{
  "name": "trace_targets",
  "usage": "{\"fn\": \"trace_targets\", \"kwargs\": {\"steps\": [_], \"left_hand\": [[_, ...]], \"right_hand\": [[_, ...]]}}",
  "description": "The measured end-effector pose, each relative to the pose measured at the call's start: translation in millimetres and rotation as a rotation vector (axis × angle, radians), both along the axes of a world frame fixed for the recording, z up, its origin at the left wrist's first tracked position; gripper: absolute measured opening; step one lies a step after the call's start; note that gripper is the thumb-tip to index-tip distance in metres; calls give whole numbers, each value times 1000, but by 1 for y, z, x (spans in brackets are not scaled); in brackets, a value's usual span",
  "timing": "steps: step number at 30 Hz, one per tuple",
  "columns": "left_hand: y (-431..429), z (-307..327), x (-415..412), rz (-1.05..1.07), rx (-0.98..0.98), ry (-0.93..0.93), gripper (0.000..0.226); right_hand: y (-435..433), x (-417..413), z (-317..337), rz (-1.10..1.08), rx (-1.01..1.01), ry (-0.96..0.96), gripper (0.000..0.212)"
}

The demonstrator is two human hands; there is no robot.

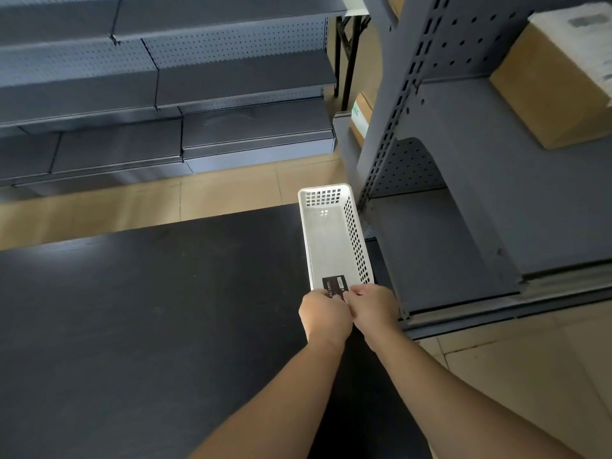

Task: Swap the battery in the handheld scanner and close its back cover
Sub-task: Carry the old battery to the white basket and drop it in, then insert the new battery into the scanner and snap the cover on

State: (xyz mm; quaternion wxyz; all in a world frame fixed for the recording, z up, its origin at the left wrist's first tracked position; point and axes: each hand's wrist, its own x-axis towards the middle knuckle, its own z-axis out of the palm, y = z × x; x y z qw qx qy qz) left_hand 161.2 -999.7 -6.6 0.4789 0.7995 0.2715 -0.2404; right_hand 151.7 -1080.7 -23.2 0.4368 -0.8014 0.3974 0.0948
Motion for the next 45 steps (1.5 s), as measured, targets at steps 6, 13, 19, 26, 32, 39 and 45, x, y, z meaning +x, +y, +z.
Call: {"fn": "trace_targets", "kwargs": {"steps": [6,13,19,26,32,39,45], "left_hand": [[12,24,-16,-12,-87,-41,23],[88,62,-33,-28,-1,-114,35],[197,131,-35,-228,391,-286,35],[301,217,-121,-195,840,-254,24],[387,243,-257,4,978,-121,19],[493,254,-423,310,1028,33,21],[590,263,-543,441,1059,137,24]], "right_hand": [[10,-24,25,-39,109,-35,21],[48,-28,86,322,-17,-48,28],[123,0,156,961,-328,-182,32],[248,-35,227,1540,-633,-448,31],[364,-134,250,1842,-565,-632,30],[512,-271,263,2149,-520,-752,24],[638,-378,264,2249,-432,-790,28]]}}
